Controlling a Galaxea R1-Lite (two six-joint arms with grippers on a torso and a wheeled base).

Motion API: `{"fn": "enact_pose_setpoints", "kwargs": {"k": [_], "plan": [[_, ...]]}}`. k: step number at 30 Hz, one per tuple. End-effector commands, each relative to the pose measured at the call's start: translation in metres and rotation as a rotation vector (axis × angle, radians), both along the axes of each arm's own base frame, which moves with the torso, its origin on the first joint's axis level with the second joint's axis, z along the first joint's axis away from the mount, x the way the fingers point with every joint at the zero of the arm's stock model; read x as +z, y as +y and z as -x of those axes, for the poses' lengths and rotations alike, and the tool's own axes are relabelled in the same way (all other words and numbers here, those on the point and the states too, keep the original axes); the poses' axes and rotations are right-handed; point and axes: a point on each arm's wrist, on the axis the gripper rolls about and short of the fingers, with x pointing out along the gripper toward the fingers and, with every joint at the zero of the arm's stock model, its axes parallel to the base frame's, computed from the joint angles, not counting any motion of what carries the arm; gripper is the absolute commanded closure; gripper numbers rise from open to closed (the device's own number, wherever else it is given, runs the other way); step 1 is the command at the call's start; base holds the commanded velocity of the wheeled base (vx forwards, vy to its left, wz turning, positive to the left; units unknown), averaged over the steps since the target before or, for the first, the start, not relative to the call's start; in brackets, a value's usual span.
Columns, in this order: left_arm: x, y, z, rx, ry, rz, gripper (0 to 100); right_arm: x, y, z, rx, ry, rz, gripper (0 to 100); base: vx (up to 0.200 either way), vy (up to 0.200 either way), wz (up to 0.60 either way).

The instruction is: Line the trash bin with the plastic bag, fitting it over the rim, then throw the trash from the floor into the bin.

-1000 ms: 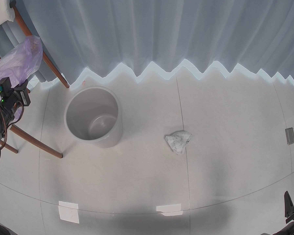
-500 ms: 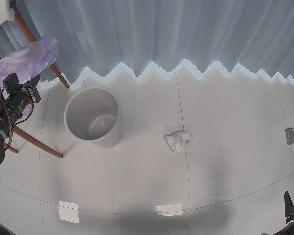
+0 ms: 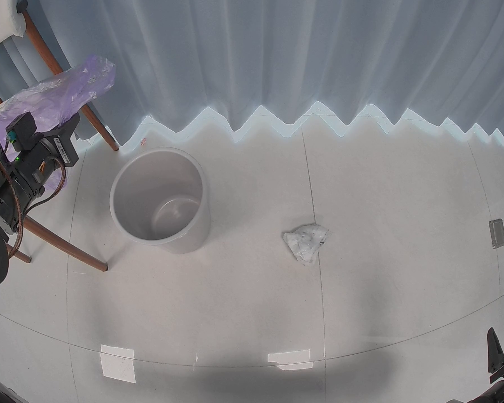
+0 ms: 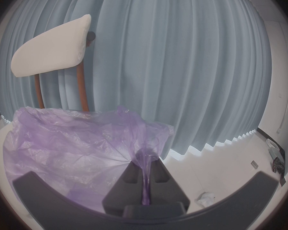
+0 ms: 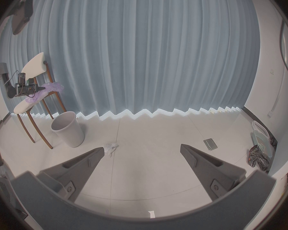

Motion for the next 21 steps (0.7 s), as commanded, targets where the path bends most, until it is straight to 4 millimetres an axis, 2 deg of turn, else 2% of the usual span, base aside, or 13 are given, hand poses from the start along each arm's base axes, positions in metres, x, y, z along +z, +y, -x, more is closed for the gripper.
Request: {"fn": "enact_pose_setpoints", "kwargs": {"k": [1,10,21], "plan": [[0.005,-0.006,0.007,-0.026,-0.02,0.003,100,-0.005,0.0,0.0,0.0,0.0,0.0,0,0.0,0.0,0.0],[0.012,-0.018,0.016,-0.074,-0.047,0.006,100,-0.005,0.0,0.0,0.0,0.0,0.0,0,0.0,0.0,0.0],[0.012,-0.043,0.031,-0.198,-0.047,0.034,100,-0.005,0.0,0.0,0.0,0.0,0.0,0,0.0,0.0,0.0]]}}
